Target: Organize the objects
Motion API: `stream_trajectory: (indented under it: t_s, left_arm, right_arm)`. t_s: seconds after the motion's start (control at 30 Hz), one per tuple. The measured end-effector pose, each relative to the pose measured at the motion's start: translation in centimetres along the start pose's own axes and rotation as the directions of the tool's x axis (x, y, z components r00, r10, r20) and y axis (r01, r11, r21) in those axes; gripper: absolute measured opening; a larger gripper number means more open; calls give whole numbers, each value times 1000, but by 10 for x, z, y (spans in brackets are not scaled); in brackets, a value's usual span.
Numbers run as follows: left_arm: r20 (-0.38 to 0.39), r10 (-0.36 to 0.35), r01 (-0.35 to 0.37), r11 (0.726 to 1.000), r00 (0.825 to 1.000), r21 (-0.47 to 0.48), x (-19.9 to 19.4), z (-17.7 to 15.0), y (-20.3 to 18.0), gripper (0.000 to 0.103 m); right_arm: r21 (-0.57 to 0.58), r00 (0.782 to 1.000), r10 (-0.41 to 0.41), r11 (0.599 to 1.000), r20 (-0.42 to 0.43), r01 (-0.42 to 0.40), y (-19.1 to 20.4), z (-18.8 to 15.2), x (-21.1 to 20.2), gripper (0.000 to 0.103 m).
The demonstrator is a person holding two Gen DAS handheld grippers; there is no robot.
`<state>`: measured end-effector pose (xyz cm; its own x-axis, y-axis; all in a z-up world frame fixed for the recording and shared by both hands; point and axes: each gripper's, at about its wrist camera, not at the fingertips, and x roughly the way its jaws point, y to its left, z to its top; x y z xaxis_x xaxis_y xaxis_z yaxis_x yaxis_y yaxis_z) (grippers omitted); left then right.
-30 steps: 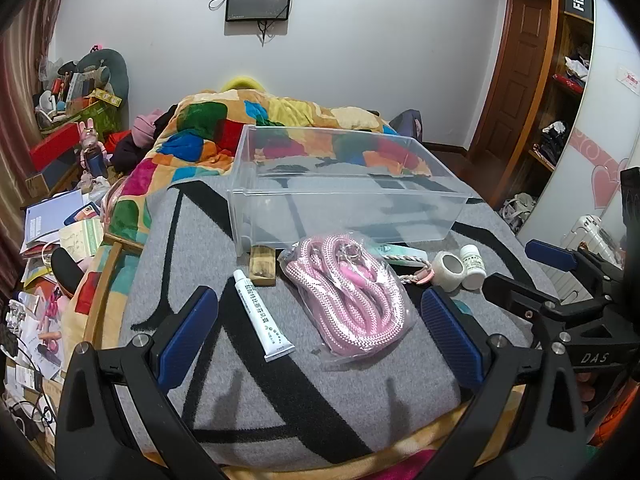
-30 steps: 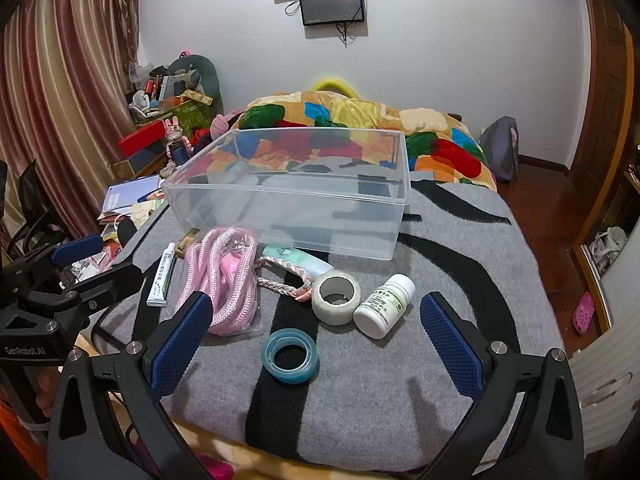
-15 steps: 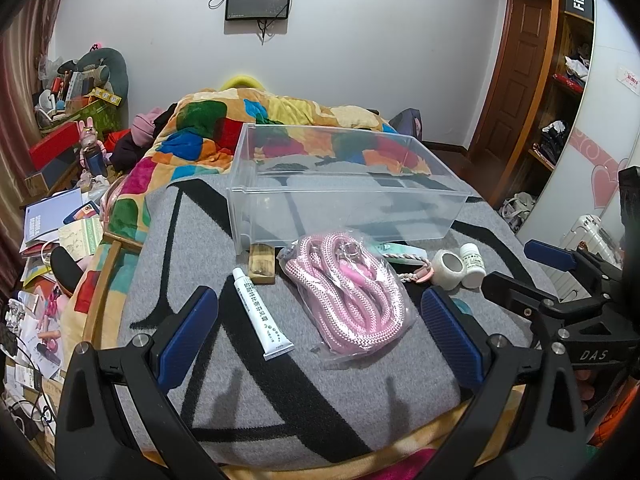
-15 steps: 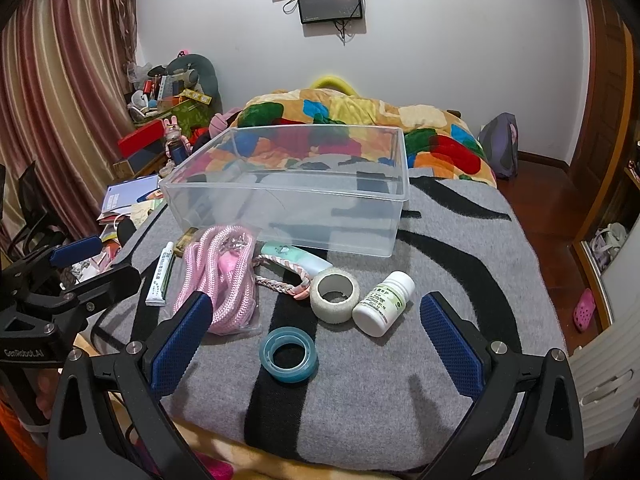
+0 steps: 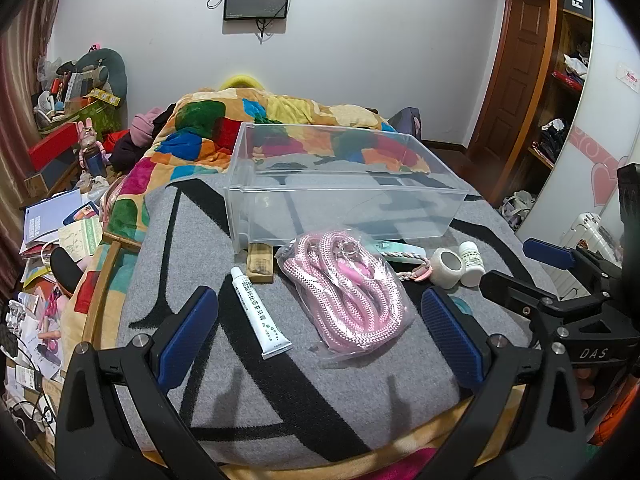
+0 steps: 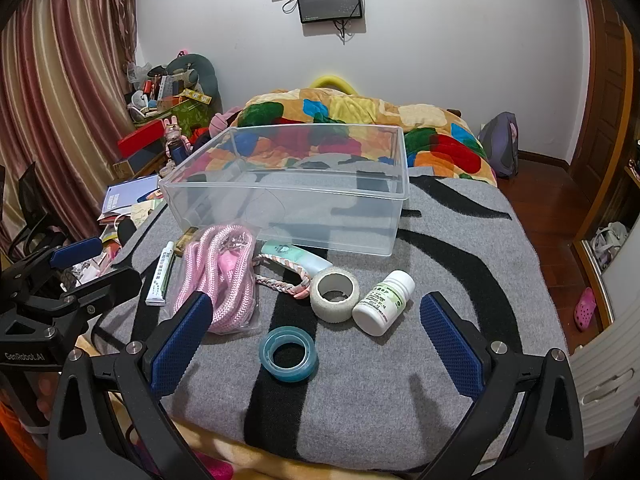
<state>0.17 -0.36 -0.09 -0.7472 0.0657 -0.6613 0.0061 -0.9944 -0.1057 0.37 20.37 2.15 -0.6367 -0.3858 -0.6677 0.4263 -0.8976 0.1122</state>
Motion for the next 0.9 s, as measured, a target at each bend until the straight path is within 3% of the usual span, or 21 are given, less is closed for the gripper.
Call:
stream_trajectory:
  t_s: [0.9]
  left_arm:
    - [1,-2,2,1000,1000,3,2,0,-2,103]
  right_arm:
    - [8,1000,-1,1000,-3,1,-1,-1,1,103]
